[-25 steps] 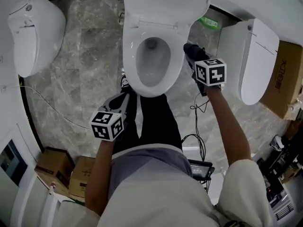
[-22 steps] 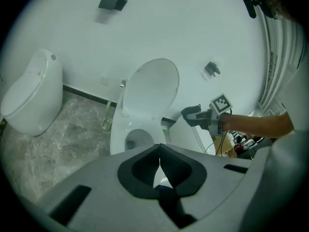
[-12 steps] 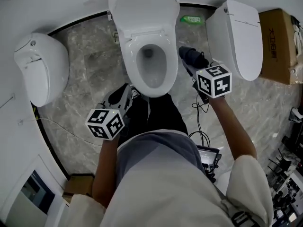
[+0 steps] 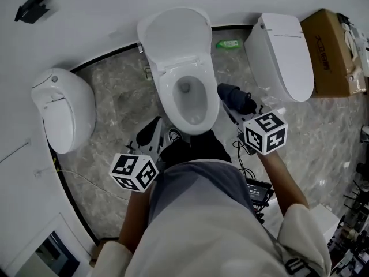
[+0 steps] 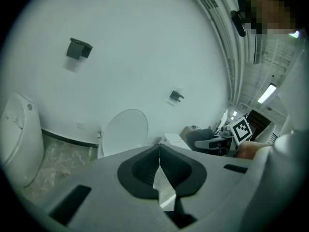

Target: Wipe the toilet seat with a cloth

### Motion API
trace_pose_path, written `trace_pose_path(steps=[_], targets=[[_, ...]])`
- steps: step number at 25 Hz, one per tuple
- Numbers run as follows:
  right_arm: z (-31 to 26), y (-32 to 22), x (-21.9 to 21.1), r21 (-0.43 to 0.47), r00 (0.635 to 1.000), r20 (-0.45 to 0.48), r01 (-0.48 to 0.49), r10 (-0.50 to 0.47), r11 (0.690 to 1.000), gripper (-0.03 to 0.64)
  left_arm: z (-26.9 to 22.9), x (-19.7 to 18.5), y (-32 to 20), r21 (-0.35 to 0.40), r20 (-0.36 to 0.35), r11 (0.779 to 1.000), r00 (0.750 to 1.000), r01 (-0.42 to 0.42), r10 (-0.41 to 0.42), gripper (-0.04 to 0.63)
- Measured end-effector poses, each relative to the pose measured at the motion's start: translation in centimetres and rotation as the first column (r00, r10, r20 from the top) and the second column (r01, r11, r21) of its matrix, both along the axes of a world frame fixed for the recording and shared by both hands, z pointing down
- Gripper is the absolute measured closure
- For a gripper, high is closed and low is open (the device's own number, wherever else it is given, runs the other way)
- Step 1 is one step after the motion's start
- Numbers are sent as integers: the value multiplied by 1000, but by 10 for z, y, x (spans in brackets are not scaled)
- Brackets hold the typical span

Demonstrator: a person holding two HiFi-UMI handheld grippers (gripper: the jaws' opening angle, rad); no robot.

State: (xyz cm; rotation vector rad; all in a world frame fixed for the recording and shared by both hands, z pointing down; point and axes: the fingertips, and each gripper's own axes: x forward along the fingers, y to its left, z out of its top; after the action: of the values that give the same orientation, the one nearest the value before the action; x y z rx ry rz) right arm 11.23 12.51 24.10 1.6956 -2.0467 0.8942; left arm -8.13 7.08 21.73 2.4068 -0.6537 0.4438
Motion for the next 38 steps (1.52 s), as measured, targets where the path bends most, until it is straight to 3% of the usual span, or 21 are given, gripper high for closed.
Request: trace_pose_path(steps=[5, 12, 18, 26, 38], targets=[[-41, 10, -19, 68, 1000, -7, -15, 15, 998, 502, -39, -1, 3, 105, -13, 994, 999, -36, 38, 586], [-96, 19, -40, 172, 999, -23, -28, 32, 985, 505, -92, -16, -22, 217, -76, 975, 997, 51, -35, 586], [-146, 24, -42, 254, 997, 16, -72, 70, 964, 514, -135, -17, -20, 300, -78, 953, 997, 33, -10, 586], [-169, 23, -52, 287, 998, -31, -51, 63, 957, 514, -146, -14, -12, 307, -90, 952, 996, 20, 8, 586], [-166, 28, -76, 277, 999, 1, -41, 43, 960, 515, -133, -22, -2, 281, -77, 959, 995, -36, 60, 586]])
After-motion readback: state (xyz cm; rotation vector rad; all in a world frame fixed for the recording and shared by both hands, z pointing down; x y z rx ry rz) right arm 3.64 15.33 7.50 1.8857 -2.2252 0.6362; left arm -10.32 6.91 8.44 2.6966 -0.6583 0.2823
